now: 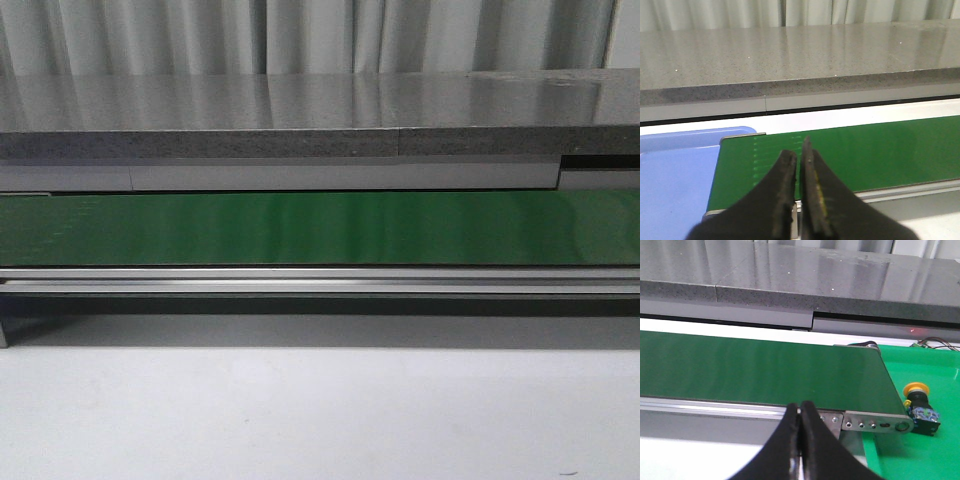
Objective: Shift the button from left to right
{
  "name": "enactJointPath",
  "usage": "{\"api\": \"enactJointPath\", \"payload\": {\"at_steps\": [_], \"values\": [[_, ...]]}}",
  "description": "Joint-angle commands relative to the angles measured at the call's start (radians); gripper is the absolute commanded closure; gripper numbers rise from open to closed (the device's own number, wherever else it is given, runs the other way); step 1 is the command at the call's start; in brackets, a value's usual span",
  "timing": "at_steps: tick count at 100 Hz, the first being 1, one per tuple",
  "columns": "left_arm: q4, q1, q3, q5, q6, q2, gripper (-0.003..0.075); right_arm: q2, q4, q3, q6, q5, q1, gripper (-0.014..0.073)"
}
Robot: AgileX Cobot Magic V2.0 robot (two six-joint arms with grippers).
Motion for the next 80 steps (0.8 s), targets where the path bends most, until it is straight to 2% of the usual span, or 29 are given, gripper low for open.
{"api": "enactJointPath", "payload": {"at_steps": [1,28,80], "values": [[-0.012,-0.004,-0.030,-0.081,-0.003,0.006,0.0715,-0.044,-0.018,0.009,0.007,-0.089,0.002,0.0662],[-0.012,-0.004,-0.030,-0.081,-0.003,0.006,0.0715,-0.069,-0.015,0.091,0.008,-0.158,0.002,0.0662],[-0.012,-0.004,-0.030,-0.081,-0.003,0.006,0.0715,-0.069,-0.015,0.090,0.008,-0.144,0.002,0.0662]]}}
